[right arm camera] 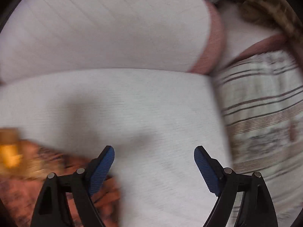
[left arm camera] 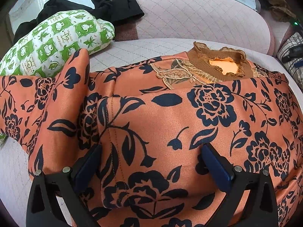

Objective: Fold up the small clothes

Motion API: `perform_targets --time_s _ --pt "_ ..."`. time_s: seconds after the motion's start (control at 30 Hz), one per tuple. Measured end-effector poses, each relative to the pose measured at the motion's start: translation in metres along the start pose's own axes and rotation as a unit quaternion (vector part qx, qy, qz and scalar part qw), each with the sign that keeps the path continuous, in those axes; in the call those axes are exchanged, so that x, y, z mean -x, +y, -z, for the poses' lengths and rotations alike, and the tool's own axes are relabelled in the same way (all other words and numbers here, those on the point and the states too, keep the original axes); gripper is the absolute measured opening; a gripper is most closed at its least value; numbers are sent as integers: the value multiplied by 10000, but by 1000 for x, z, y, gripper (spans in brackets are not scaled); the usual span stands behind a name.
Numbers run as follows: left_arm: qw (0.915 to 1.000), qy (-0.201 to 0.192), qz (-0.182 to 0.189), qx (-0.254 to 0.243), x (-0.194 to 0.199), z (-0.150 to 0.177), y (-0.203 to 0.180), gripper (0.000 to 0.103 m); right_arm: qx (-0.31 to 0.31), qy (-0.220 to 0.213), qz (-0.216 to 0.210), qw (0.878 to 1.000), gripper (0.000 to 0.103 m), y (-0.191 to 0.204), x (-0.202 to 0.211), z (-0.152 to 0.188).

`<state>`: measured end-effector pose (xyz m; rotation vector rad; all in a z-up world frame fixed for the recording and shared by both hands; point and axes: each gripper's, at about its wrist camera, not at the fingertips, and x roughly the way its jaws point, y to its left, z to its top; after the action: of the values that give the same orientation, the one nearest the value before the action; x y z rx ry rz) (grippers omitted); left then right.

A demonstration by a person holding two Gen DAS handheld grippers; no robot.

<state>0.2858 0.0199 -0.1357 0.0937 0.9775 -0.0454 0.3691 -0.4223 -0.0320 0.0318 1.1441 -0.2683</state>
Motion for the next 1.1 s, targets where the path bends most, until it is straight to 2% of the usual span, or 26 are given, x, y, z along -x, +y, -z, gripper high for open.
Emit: perform_targets --time_s 0.07,0.13,0.17,0.2,0.23,0.27,0.33,0.43,0.47,0.5,0.53,0.57,0.6,0.63,0.67,0.7,0.73,0.77,0.83,0.9,0.97,1.0,1.03,1.1 --pt "10000 -5 -3 1 0 0 1 103 -2 307 -827 9961 89 3 -4 15" --pt "10000 0 -15 -4 0 0 1 103 133 504 -1000 9936 88 6 -20 27" --pt "10000 -8 -31 -13 0 0 1 103 192 569 -687 9958 87 7 -31 29" --pt "10000 -8 -40 -19 1 0 0 103 77 580 102 9982 87 -3 -48 30" --pt "10000 -7 -36 -19 1 0 0 103 -138 509 427 9977 87 -14 -55 30" --pt "10000 -2 -26 -13 1 0 0 103 -453 428 514 9967 87 -27 -56 31" --pt "10000 -7 -20 -1 -1 0 0 103 -868 -26 -47 9962 87 -42 -40 37" --pt "10000 -28 -44 5 -1 0 -1 103 -739 -773 -914 9900 89 -35 1 54" --pt "10000 -28 -39 8 -1 0 -1 103 -689 -778 -1227 9870 89 -32 4 58" --pt "10000 -25 -33 11 -1 0 -1 103 -566 -607 -1625 9832 89 -20 1 62" --pt "10000 -24 -33 12 0 0 -1 103 -383 -383 -1827 9817 89 -10 -10 65" --pt "10000 -22 -36 11 0 0 -1 103 -159 -224 -1726 9846 87 2 -22 70" --pt "10000 -23 -38 5 0 0 -2 103 -23 -4 -1141 9935 87 7 -43 71" --pt "10000 -16 -38 0 0 0 -1 103 -352 226 -752 9963 88 -2 -64 72" --pt "10000 -24 -19 11 0 0 0 103 -797 120 -927 9924 87 -12 -66 72" --pt "10000 -11 -6 18 0 0 0 103 -1072 -145 -611 9923 87 -21 -58 73" --pt "10000 -13 -4 20 -1 -1 0 103 -992 -403 -130 9942 87 -21 -47 74" --pt "10000 -17 -14 21 -1 -1 0 103 -884 -577 -64 9944 87 -19 -38 75" --pt "10000 -26 -20 26 -1 -1 1 103 -841 -756 -990 9886 87 -11 -16 82" --pt "10000 -18 -10 30 -1 -1 1 103 -585 -621 -1698 9818 87 3 -7 97" --pt "10000 -30 -3 41 -1 -1 1 103 -558 -376 -1953 9784 86 -3 -16 110" --pt "10000 -34 -18 34 -1 -1 1 103 -608 -220 -1995 9778 75 3 -17 119" --pt "10000 -35 -29 31 0 -1 0 103 -708 -42 -1991 9774 55 -2 -30 125" --pt "10000 -34 -22 40 0 0 0 103 -705 280 -2092 9749 47 10 -36 140"
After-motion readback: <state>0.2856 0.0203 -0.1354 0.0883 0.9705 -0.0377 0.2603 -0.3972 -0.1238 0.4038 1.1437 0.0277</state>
